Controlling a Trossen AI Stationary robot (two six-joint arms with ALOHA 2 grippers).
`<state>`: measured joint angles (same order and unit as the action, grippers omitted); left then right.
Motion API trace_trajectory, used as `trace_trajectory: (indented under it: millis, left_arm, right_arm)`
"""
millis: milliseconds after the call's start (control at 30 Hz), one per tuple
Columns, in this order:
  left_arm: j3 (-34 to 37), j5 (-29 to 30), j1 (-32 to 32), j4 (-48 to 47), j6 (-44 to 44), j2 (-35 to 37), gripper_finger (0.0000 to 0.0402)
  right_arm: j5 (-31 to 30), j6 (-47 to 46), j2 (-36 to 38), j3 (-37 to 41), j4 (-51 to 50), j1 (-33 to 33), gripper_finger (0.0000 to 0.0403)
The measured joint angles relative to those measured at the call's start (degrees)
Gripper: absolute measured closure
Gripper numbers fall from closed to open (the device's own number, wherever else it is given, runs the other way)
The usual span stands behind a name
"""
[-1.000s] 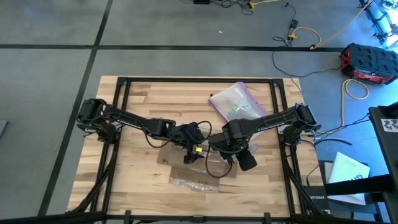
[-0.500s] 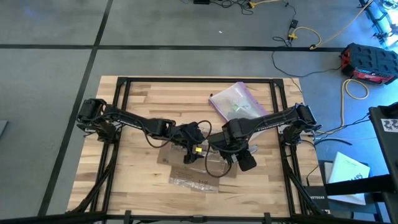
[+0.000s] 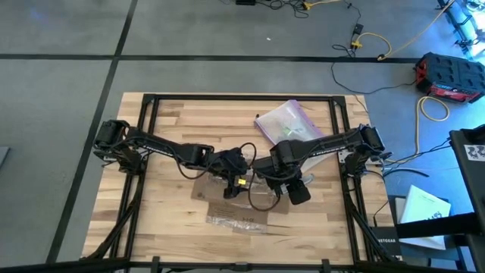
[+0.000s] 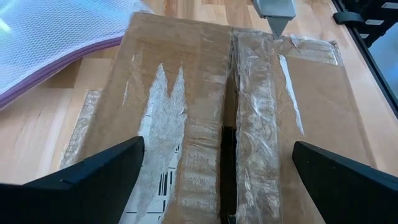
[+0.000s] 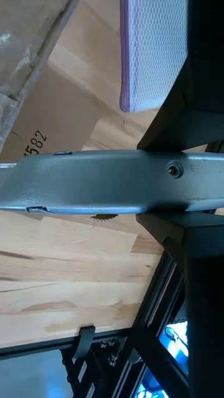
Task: Unpack boxes
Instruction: Break down the cardboard box using a cutter until it is fully flat
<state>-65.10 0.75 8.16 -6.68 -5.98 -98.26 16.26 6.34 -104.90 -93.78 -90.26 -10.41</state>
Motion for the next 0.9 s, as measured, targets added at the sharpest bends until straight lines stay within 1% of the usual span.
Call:
trace_trajectory:
  millis: [167,400,633,700,767,900]
  left_arm:
    - [0.0,0.1,0.0,0.0,0.0,0.0,0.0002]
    - [0.0,0.3,0.0,0.0,0.0,0.0,0.0002]
    - [0.0,-0.8,0.0,0.2,-0.2,-0.1,0.0002]
    - [0.0,-0.8,0.0,0.3,-0.2,-0.1,0.0002]
    - [0.0,-0.7,0.0,0.3,-0.2,-0.1,0.0002]
    - [0.0,-0.5,0.1,0.3,-0.2,-0.1,0.0002]
  right_arm:
    - [-0.1,-1.3,0.1,0.0,0.0,0.8,0.0291]
    - [-0.3,-3.7,2.0,0.0,0.0,3.1,0.0291]
    - [-4.0,-4.6,3.1,0.0,0.4,6.1,0.0291]
    - [-5.5,-3.0,3.1,0.0,0.5,6.2,0.0291]
    - [-8.3,-0.4,3.0,0.0,0.5,6.1,0.0291]
    - [-16.8,6.3,2.8,0.0,0.6,6.0,0.0291]
